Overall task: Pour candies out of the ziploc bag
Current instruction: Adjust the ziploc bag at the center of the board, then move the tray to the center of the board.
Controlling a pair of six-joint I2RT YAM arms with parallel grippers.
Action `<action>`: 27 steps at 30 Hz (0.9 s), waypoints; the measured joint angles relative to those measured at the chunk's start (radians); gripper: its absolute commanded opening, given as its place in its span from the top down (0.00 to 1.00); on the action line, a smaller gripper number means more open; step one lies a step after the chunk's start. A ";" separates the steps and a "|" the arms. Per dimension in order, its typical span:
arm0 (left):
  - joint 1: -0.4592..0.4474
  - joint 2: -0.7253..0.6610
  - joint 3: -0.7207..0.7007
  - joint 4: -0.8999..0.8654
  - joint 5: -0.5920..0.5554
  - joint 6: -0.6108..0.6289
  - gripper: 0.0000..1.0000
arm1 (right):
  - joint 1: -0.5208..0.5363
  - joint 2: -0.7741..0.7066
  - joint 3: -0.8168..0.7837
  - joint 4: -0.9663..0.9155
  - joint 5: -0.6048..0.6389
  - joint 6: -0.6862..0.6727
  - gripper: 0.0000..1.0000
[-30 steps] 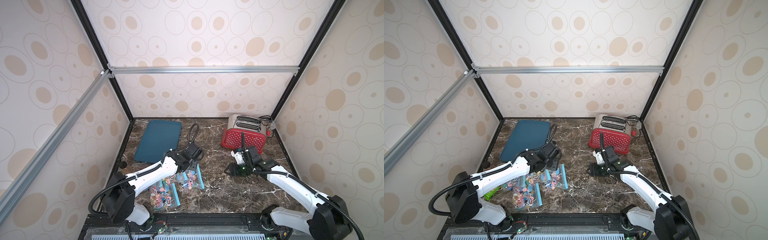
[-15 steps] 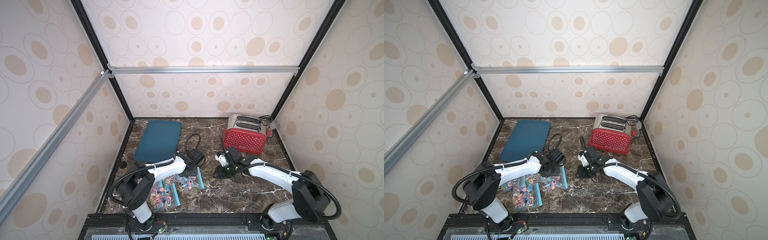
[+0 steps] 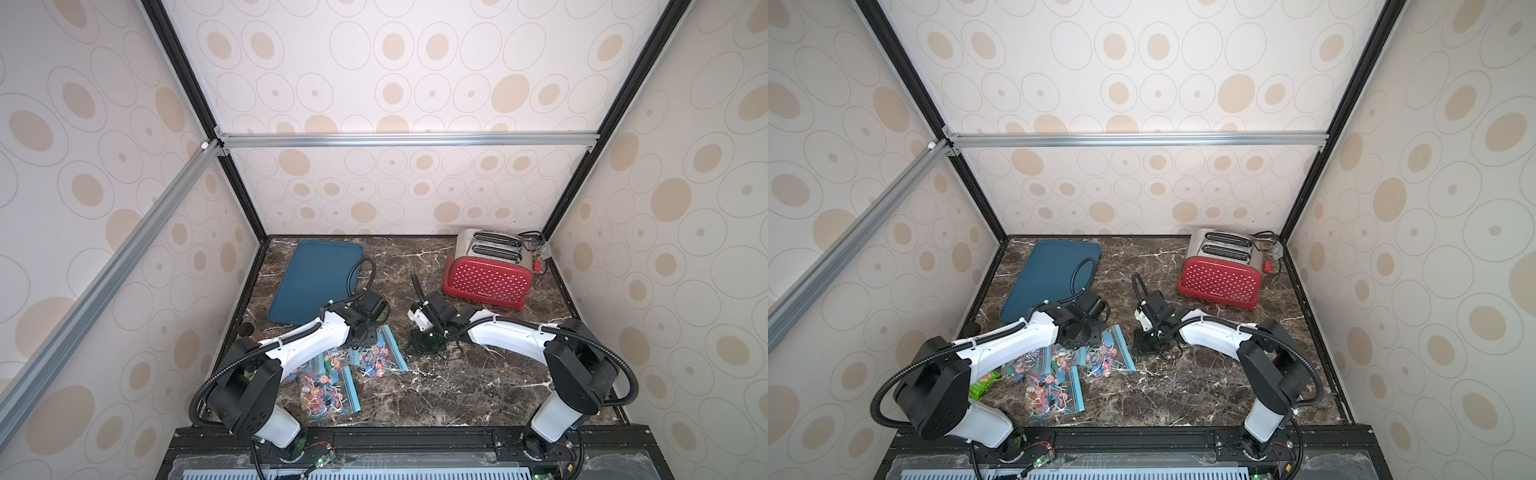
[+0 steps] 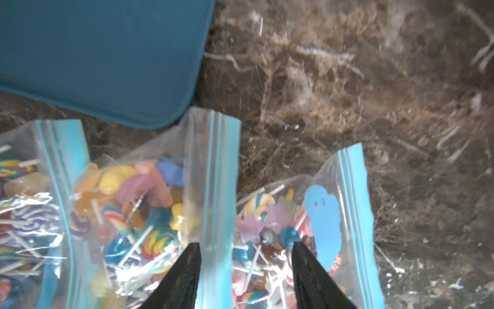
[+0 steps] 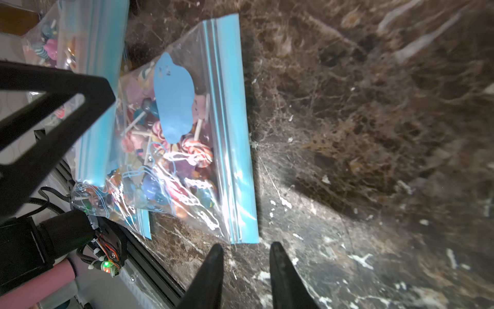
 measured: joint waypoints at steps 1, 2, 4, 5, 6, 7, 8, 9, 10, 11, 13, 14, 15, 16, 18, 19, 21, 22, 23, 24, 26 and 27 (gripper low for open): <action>0.027 0.006 0.032 -0.006 -0.002 0.018 0.39 | 0.000 -0.004 0.013 -0.014 0.014 -0.005 0.66; 0.058 0.018 0.074 -0.013 -0.003 0.037 0.38 | 0.000 -0.010 0.023 -0.030 0.028 -0.009 0.66; 0.118 0.056 0.166 -0.014 -0.005 0.082 0.33 | 0.000 -0.032 0.032 -0.057 0.053 -0.015 0.66; 0.154 0.090 0.226 -0.012 -0.006 0.108 0.30 | 0.000 -0.047 0.033 -0.069 0.063 -0.017 0.66; 0.178 0.118 0.270 -0.008 -0.007 0.130 0.29 | 0.000 -0.062 0.033 -0.083 0.072 -0.019 0.66; 0.211 0.162 0.326 0.003 -0.005 0.164 0.28 | 0.000 -0.079 0.033 -0.099 0.083 -0.020 0.65; 0.237 0.206 0.374 0.017 0.001 0.195 0.28 | 0.000 -0.096 0.033 -0.114 0.094 -0.021 0.65; 0.259 0.250 0.415 0.031 0.013 0.225 0.27 | 0.000 -0.111 0.033 -0.127 0.104 -0.022 0.65; 0.282 0.302 0.460 0.048 0.029 0.256 0.26 | 0.000 -0.128 0.033 -0.142 0.116 -0.023 0.64; 0.301 0.361 0.506 0.062 0.051 0.289 0.26 | 0.000 -0.148 0.033 -0.159 0.129 -0.023 0.64; 0.325 0.463 0.582 0.076 0.083 0.345 0.26 | -0.002 -0.182 0.033 -0.187 0.151 -0.023 0.63; 0.334 0.514 0.618 0.076 0.092 0.372 0.27 | -0.003 -0.201 0.033 -0.200 0.164 -0.023 0.63; 0.338 0.550 0.645 0.072 0.098 0.392 0.29 | -0.005 -0.218 0.033 -0.212 0.171 -0.023 0.63; 0.340 0.594 0.679 0.067 0.104 0.416 0.31 | -0.005 -0.235 0.032 -0.223 0.180 -0.022 0.62; 0.340 0.668 0.745 0.045 0.108 0.451 0.34 | -0.009 -0.264 0.032 -0.239 0.196 -0.022 0.62; 0.338 0.700 0.776 0.035 0.109 0.467 0.35 | -0.010 -0.276 0.032 -0.247 0.203 -0.019 0.62; 0.338 0.748 0.824 0.014 0.114 0.493 0.37 | -0.011 -0.293 0.031 -0.259 0.217 -0.018 0.62; 0.338 0.766 0.842 0.007 0.119 0.503 0.38 | -0.012 -0.298 0.028 -0.264 0.222 -0.017 0.62; 0.338 0.779 0.855 0.000 0.122 0.511 0.39 | -0.013 -0.301 0.025 -0.269 0.227 -0.015 0.62; 0.337 0.788 0.864 -0.007 0.123 0.518 0.40 | -0.014 -0.301 0.022 -0.273 0.232 -0.014 0.62; 0.337 0.803 0.879 -0.023 0.122 0.528 0.44 | -0.018 -0.301 0.016 -0.281 0.238 -0.013 0.62; 0.337 0.809 0.883 -0.029 0.121 0.533 0.47 | -0.019 -0.301 0.015 -0.284 0.242 -0.012 0.62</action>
